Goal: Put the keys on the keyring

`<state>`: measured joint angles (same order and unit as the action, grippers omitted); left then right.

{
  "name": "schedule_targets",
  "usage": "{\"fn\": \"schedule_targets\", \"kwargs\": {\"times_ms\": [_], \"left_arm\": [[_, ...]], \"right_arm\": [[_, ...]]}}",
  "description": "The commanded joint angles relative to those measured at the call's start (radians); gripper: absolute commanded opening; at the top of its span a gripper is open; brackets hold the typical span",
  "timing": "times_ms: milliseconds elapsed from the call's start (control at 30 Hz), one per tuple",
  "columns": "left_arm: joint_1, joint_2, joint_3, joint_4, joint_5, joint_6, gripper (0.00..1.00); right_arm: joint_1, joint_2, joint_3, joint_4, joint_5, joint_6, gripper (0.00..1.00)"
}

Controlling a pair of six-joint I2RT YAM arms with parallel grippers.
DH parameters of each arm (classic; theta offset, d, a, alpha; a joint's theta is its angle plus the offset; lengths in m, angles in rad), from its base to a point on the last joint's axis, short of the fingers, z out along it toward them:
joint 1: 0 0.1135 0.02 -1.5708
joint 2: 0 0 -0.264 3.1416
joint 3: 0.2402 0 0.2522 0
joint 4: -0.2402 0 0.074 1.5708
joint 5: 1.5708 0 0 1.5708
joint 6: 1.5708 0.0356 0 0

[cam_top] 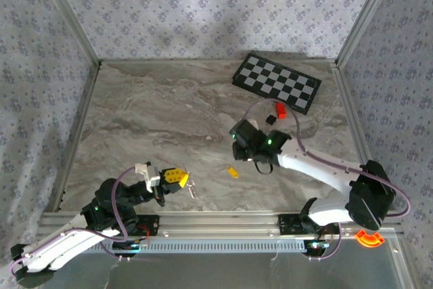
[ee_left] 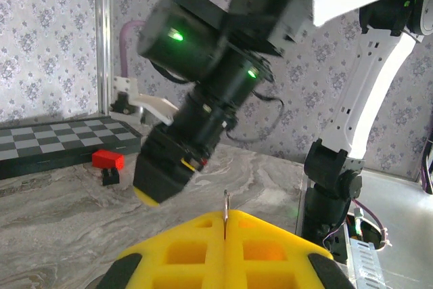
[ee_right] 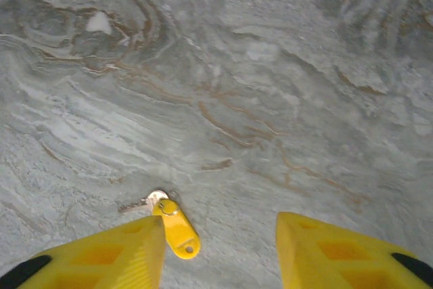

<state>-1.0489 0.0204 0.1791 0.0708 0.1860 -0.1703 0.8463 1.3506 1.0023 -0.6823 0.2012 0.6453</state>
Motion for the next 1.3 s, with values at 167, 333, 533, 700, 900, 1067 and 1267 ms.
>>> {"fn": "schedule_targets", "kwargs": {"times_ms": [167,333,533,700,900,1067,1267], "left_arm": [[0.001,-0.013,0.018,0.046,0.002,-0.006,0.0],[0.002,-0.014,0.017,0.046,0.0,-0.006,0.0],[0.002,-0.014,0.017,0.047,0.0,-0.008,0.0],[0.001,-0.014,0.016,0.049,-0.001,-0.008,0.0],[0.001,-0.012,0.013,0.053,-0.001,-0.01,0.0],[0.001,-0.013,0.014,0.052,0.002,-0.011,0.0],[0.002,-0.014,0.013,0.053,0.003,-0.011,0.0]], "right_arm": [[-0.09,0.23,0.253,-0.336,-0.353,-0.06,0.53],[-0.09,0.255,0.217,-0.267,-0.435,0.046,0.51],[-0.095,0.235,0.056,-0.119,-0.449,0.144,0.48],[-0.1,0.222,-0.014,-0.051,-0.439,0.173,0.46],[-0.112,0.219,-0.031,-0.008,-0.44,0.177,0.44],[-0.124,0.259,-0.014,0.011,-0.456,0.162,0.4],[-0.135,0.313,0.016,0.018,-0.483,0.14,0.37]]}}
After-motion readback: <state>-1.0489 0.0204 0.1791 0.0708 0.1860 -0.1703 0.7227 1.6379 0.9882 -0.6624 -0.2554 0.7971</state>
